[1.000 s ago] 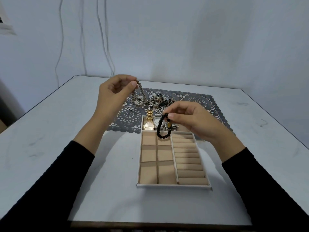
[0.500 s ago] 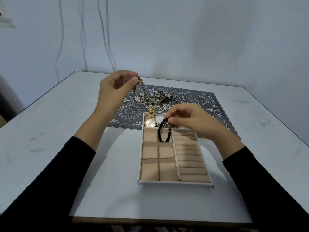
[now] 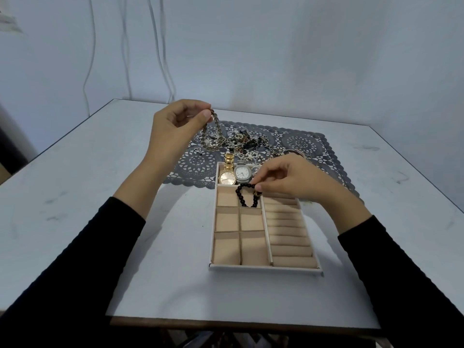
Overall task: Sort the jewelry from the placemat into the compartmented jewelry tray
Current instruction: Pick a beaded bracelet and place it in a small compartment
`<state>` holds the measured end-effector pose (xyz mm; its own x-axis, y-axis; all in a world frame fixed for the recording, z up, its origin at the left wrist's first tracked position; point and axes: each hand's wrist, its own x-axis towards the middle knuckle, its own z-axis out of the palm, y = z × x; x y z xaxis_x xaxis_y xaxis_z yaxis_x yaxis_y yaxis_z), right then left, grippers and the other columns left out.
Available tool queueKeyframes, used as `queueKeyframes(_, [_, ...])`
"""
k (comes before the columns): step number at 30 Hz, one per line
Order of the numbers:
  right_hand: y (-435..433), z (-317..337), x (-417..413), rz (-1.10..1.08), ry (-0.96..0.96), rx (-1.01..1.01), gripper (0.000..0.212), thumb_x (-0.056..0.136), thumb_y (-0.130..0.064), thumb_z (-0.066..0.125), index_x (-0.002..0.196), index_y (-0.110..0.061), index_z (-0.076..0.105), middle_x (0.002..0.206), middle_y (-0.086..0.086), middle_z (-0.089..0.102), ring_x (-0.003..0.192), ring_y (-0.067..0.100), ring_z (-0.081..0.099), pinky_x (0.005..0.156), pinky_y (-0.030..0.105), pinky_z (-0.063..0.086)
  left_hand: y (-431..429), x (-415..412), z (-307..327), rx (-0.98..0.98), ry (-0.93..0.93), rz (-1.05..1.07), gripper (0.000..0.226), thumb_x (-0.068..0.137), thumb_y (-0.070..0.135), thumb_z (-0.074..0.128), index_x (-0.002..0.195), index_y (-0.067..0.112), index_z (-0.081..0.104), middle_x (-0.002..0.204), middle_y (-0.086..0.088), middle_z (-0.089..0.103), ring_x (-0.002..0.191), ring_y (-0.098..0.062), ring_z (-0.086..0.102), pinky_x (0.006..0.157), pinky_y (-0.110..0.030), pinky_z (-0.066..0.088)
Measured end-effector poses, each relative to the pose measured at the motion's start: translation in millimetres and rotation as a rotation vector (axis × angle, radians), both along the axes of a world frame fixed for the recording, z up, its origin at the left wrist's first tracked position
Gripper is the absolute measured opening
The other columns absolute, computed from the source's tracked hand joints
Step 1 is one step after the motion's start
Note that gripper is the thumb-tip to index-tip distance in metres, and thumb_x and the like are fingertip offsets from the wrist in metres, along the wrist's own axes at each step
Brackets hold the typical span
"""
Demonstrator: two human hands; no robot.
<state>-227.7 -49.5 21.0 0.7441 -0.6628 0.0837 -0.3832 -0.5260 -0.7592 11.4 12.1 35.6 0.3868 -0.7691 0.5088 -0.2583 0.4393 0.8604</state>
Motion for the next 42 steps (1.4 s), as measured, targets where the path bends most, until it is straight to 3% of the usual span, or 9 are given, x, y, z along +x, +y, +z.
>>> queueKeyframes(3, [4.5, -3.7, 6.6, -0.003, 0.045, -0.038, 0.009, 0.078, -0.008, 0.077, 0.086, -0.013, 0.077, 0.062, -0.014, 0.068, 0.059, 0.001, 0.061, 0.062, 0.02, 0.051, -0.1, -0.7, -0.3, -0.002, 0.0, -0.003, 0.01, 0.089, 0.01, 0.07, 0.096, 0.018, 0.071, 0.081, 0.012, 0.073, 0.083, -0.004, 0.068, 0.082, -0.022, 0.054])
queueKeyframes(8, [6.6, -6.2, 11.1, 0.021, 0.11, -0.182, 0.011, 0.075, -0.01, 0.08, 0.084, -0.014, 0.078, 0.075, -0.01, 0.071, 0.067, -0.002, 0.064, 0.065, 0.011, 0.049, -1.6, 1.1, -1.8, 0.001, -0.005, -0.01, 0.011, 0.088, 0.013, 0.071, 0.095, 0.02, 0.072, 0.083, 0.009, 0.074, 0.087, -0.01, 0.069, 0.085, -0.027, 0.054])
queueKeyframes(14, [5.7, -0.3, 5.4, 0.087, 0.182, -0.239, 0.01, 0.078, -0.018, 0.078, 0.087, -0.021, 0.079, 0.086, -0.01, 0.07, 0.075, -0.002, 0.062, 0.071, 0.015, 0.049, -3.4, 0.1, -3.6, 0.009, -0.003, -0.016, 0.011, 0.088, 0.012, 0.071, 0.097, 0.018, 0.072, 0.083, 0.007, 0.075, 0.087, -0.011, 0.07, 0.084, -0.026, 0.054])
queueKeyframes(20, [6.5, -1.3, 8.5, 0.055, 0.055, -0.208, 0.013, 0.08, -0.013, 0.075, 0.093, -0.017, 0.076, 0.089, -0.006, 0.072, 0.082, 0.005, 0.067, 0.08, 0.029, 0.056, -4.6, 1.1, -4.3, 0.007, -0.008, -0.021, 0.011, 0.088, 0.013, 0.071, 0.098, 0.016, 0.072, 0.088, 0.001, 0.075, 0.087, -0.013, 0.071, 0.085, -0.028, 0.055])
queueKeyframes(25, [13.0, -14.2, 22.1, 0.151, 0.034, -0.332, 0.021, 0.084, -0.014, 0.071, 0.104, -0.021, 0.075, 0.101, -0.007, 0.07, 0.095, 0.008, 0.064, 0.087, 0.031, 0.052, -5.0, 0.7, -5.4, 0.007, -0.008, -0.023, 0.013, 0.088, 0.012, 0.072, 0.1, 0.013, 0.072, 0.088, -0.001, 0.074, 0.087, -0.012, 0.071, 0.084, -0.027, 0.055])
queueKeyframes(34, [4.0, -15.0, 16.3, 0.136, 0.107, -0.363, 0.011, 0.084, -0.016, 0.072, 0.093, -0.02, 0.077, 0.093, -0.006, 0.07, 0.087, 0.005, 0.063, 0.082, 0.032, 0.051, -5.7, 1.9, -5.8, 0.005, 0.0, -0.036, 0.011, 0.087, 0.012, 0.072, 0.098, 0.014, 0.072, 0.086, 0.003, 0.075, 0.086, -0.013, 0.071, 0.083, -0.027, 0.055])
queueKeyframes(42, [7.1, -12.8, 17.1, 0.109, 0.179, -0.357, 0.014, 0.082, -0.028, 0.074, 0.096, -0.025, 0.077, 0.091, -0.01, 0.07, 0.083, 0.002, 0.062, 0.076, 0.022, 0.05, -5.3, 1.4, -4.9, 0.013, 0.004, -0.033, 0.011, 0.087, 0.013, 0.072, 0.098, 0.015, 0.072, 0.088, 0.001, 0.075, 0.089, -0.015, 0.071, 0.085, -0.028, 0.055])
